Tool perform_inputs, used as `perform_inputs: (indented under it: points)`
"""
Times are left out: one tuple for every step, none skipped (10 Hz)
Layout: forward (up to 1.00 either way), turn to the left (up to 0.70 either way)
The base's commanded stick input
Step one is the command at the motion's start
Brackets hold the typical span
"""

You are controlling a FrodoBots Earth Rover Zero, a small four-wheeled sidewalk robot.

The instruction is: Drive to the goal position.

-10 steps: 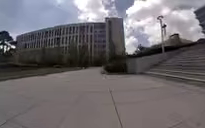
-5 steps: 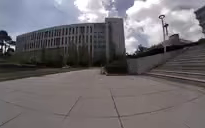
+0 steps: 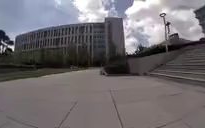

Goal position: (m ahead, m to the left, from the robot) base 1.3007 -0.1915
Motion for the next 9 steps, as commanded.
perform_inputs:
  points:
    - [0.70,0.00]
    - [0.70,0.00]
    - [0.70,0.00]
    - [0.70,0.00]
    - [0.70,0.00]
    - [0.70,0.00]
    - [0.70,0.00]
    - [0.70,0.00]
    - [0.70,0.00]
